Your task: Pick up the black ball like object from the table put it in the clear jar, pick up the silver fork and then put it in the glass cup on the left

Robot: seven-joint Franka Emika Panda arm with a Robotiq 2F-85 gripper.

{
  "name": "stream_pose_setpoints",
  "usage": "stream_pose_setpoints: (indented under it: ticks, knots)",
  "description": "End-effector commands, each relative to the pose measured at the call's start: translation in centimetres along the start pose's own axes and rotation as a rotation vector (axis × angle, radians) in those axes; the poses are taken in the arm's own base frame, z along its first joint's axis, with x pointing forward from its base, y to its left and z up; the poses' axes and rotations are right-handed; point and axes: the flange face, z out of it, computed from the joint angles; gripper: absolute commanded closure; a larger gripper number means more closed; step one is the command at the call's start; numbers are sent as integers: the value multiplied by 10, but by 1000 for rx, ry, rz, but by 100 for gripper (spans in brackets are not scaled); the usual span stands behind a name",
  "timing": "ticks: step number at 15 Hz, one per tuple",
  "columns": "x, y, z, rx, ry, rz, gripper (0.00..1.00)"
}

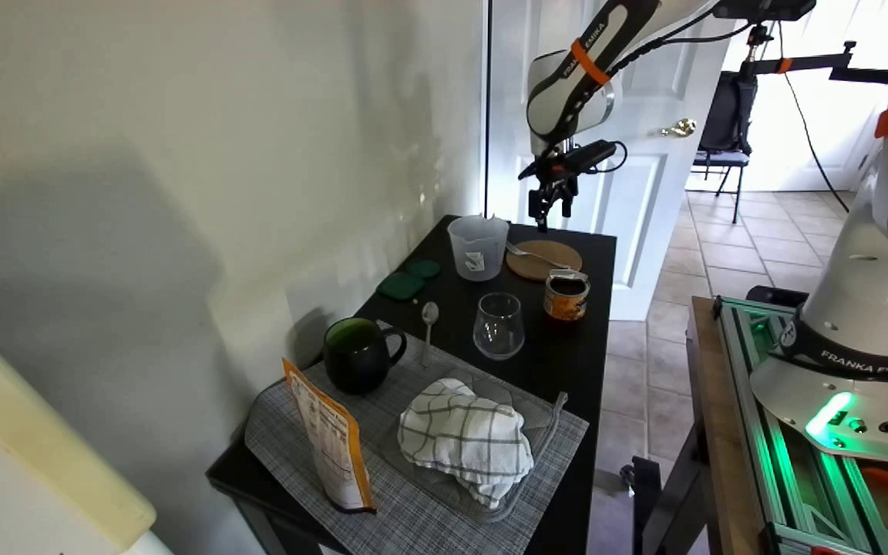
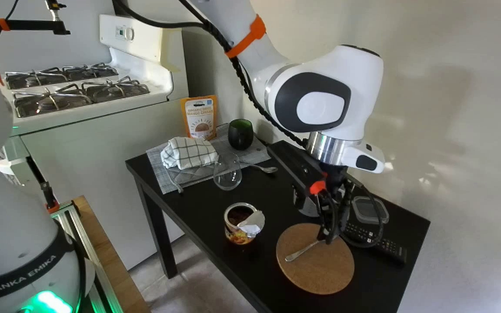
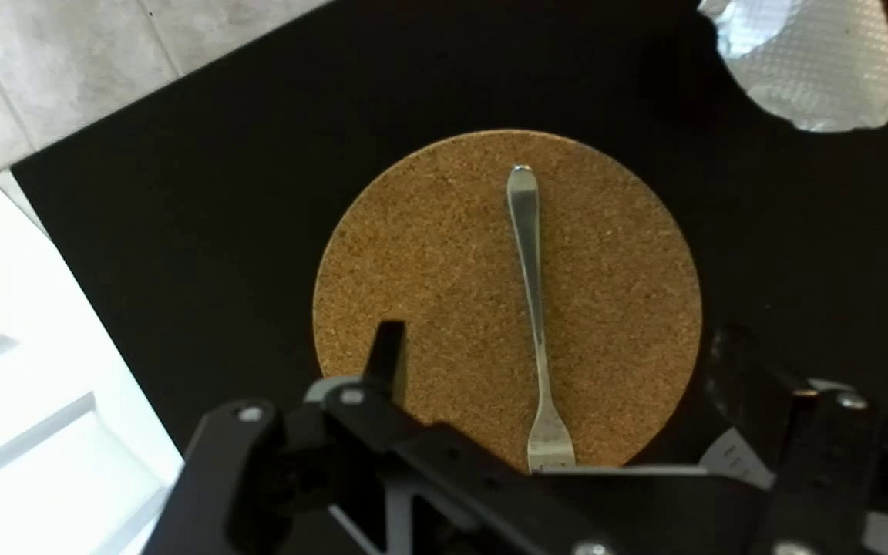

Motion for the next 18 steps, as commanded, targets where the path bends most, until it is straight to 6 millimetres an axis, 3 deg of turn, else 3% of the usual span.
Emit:
stream_pose_setpoints:
  ticks: [1,6,7,16,18]
  knots:
    - [10,10,24,-10,31,-33,0]
    - [17,10,49,92,52,3,0]
    - [14,9,41,48,54,3,0]
    - [28,4,61,84,71,-7,0]
    - [35,3,65,82,92,-6,12]
